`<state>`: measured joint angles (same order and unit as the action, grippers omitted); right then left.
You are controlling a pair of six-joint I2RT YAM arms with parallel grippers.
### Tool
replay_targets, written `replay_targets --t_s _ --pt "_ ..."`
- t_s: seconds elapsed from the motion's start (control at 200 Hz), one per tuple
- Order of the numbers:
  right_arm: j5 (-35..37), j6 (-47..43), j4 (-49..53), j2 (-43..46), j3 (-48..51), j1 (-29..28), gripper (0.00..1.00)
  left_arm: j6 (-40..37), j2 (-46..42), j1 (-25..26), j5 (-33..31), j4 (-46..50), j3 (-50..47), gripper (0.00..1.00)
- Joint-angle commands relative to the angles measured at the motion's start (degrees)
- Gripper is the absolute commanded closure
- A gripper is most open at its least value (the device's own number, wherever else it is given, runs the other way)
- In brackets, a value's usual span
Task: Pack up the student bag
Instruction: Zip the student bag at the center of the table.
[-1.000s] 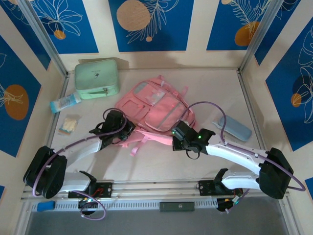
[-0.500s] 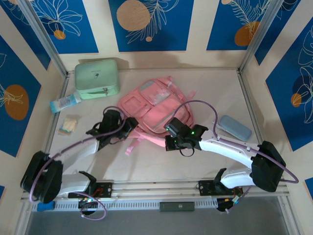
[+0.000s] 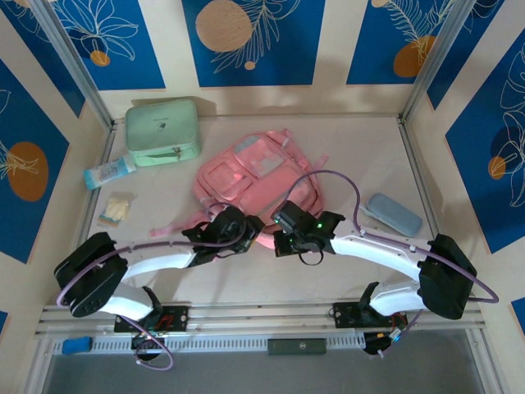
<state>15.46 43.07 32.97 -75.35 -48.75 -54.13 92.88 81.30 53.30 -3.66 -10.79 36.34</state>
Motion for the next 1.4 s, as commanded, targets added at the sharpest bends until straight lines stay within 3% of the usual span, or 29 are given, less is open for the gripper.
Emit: replay_targets --t_s 0.0,0.11,0.28,0.41,0.505,0.685,0.765,0.83,0.92,0.98,1.05,1.165,1.245,1.396 --pt "0.0 0.1 -0.61 -0.56 -0.98 -0.71 1.0 1.53 0.62 1.19 -6.97 1.62 3.7 0.67" --pt "1.86 0.52 2.53 -1.07 -1.99 -0.71 1.0 1.6 -1.15 0.94 -11.09 4.89 1.63 1.0" --pt "7.19 3.05 13.3 -0.35 -3.96 -0.24 1.0 -5.85 -9.68 -4.59 -9.26 13.56 -2.97 1.0" --pt "8.42 4.82 19.3 2.74 -1.92 3.21 1.0 -19.71 -16.43 -18.99 4.02 18.91 -6.08 1.0" --pt "6.59 2.61 18.1 3.43 -0.87 5.85 1.0 -28.74 -17.3 -25.37 9.61 23.74 -3.77 1.0" --pt "1.38 -4.04 11.72 -0.52 -6.38 -0.56 1.0 -38.78 -12.65 -34.35 18.89 24.51 2.35 1.0" --pt "-1.7 -4.31 8.01 -2.89 -8.51 -3.38 1.0 -41.8 -10.49 -36.34 18.8 26.84 5.75 1.0" --pt "-5.97 -4.04 4.03 -5.07 -9.07 -3.38 1.0 -44.35 -9.25 -37.16 19.77 26.89 7.63 1.0" --pt "-7.66 -3.18 0.76 -7.67 -9.5 -2.69 1.0 -44.92 -9.83 -37.57 23.05 25.96 7.61 0.8" --pt "-5.95 -3.95 1.75 -8.9 -10.51 -2.28 1.0 -44.12 -12.6 -37.57 22.94 26.61 5.71 0.61" --pt "-2.85 -5.7 4.3 -9.14 -11.52 -1.78 1.0 -42.78 -17.14 -37.26 21.37 29.99 3.28 0.51" --pt "-5.52 -8.72 3.04 -7.87 -9.17 0.16 1.0 -36.31 -25.03 -34.98 19.13 32.32 -1.77 0.46" --pt "-10.15 -11.27 -1.31 -7.35 -6.17 0.37 1.0 -28.78 -29.67 -29.14 14.57 31.18 -5.05 0.46" --pt "-10.03 -12.07 -2.59 -9.46 -6.46 0.96 0.97 -14.81 -32.15 -18.12 6.08 22.64 -10.27 0.44"
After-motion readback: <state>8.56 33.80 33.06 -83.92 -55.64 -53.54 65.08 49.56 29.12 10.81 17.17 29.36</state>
